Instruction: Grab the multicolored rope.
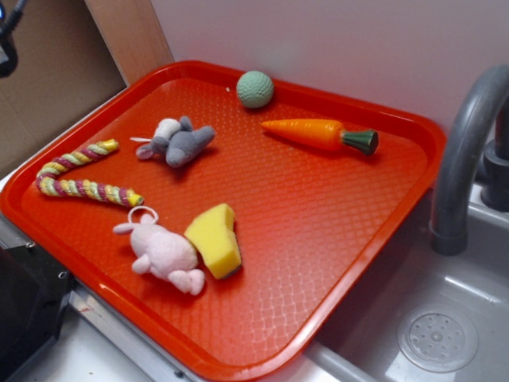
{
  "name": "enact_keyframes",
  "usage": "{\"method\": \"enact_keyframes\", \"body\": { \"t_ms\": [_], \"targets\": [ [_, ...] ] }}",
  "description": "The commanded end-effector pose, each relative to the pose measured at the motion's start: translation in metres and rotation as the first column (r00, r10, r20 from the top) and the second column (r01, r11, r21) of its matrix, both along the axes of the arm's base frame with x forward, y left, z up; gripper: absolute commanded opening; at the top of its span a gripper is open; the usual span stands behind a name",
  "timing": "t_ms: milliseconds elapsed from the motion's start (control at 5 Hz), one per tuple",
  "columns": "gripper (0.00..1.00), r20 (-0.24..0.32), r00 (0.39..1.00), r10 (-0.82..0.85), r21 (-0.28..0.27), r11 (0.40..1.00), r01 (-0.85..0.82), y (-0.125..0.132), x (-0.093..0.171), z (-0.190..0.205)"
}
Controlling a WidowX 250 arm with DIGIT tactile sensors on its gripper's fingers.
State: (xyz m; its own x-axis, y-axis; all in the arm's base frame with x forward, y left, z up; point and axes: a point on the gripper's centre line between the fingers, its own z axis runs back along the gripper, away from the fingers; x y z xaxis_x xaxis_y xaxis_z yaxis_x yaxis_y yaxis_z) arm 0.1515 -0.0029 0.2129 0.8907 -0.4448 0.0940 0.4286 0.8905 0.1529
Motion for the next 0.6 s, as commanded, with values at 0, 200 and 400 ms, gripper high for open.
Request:
{"method": "enact_keyframes", "body": {
  "t_ms": [0, 200, 400],
  "targets": [
    [1.00, -0.136, 0.888, -0.439, 0.095, 0.887, 0.453, 0.020, 0.016, -0.043],
    [1.00, -0.203, 0.834, -0.513, 0.108, 0.835, 0.540, 0.028, 0.018, -0.077],
    [1.00, -0.240, 0.815, -0.528, 0.086, 0.824, 0.560, 0.041, 0.017, -0.112]
  ]
}}
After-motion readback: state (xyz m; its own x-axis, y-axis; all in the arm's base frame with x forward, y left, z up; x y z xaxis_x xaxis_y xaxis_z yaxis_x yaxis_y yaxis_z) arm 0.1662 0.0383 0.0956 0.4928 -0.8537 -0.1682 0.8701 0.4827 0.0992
